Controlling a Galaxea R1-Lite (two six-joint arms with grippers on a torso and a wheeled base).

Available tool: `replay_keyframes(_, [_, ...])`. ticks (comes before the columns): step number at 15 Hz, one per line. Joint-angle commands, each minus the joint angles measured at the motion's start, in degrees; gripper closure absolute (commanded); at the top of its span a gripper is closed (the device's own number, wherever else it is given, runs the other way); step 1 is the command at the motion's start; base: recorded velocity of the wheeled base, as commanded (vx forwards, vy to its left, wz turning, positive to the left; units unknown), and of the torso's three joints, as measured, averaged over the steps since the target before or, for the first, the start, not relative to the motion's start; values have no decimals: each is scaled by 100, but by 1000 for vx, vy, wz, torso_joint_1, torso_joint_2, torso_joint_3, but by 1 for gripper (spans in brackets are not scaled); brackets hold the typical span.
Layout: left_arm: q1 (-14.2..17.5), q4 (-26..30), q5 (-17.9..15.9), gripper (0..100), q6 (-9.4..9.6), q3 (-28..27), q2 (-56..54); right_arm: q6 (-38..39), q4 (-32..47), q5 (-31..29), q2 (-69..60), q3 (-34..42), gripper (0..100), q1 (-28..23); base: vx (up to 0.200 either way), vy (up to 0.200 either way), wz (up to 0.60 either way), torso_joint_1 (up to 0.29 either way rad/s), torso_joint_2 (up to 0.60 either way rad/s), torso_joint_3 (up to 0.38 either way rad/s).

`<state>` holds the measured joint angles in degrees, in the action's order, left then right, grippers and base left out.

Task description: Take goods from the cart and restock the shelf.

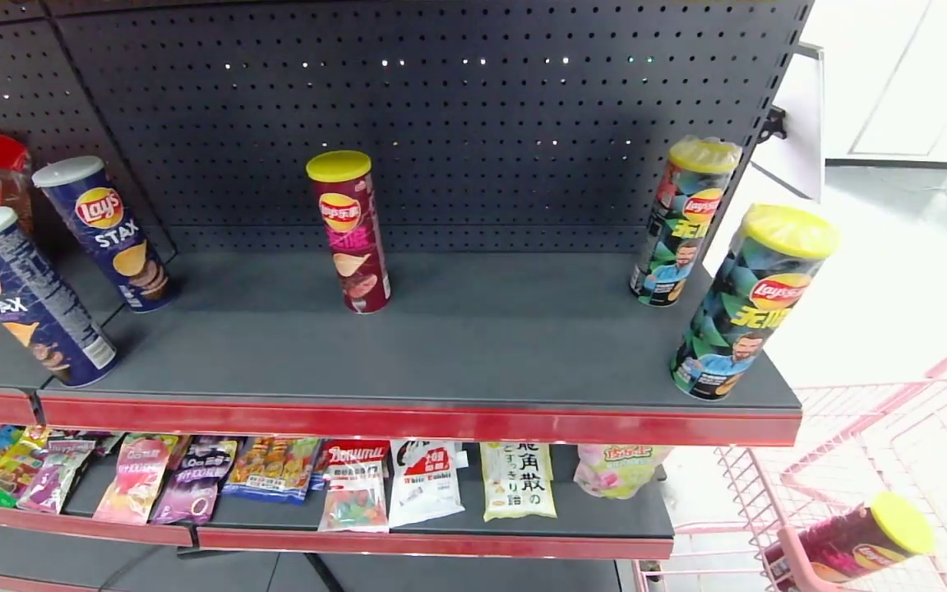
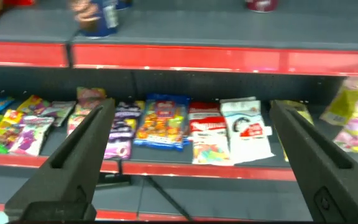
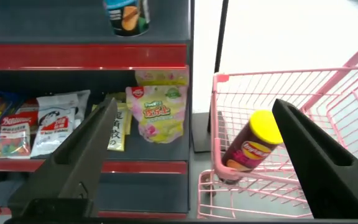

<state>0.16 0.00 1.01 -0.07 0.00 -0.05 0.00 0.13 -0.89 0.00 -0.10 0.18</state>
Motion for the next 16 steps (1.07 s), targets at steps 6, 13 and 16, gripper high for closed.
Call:
replay_keyframes(6, [2,0,4,0,-10,0,5,0,4,1,9,1,0,-1,0,0,-600,4,4,5])
replay_keyframes(13, [2,0,4,0,-10,0,5,0,-5,1,9,1,0,-1,0,0,-86,1,2,0])
replay_keyframes(16, [2,0,13,0,-10,0,5,0,-5,1,0,1,0,-1,0,0,0,0,0,0])
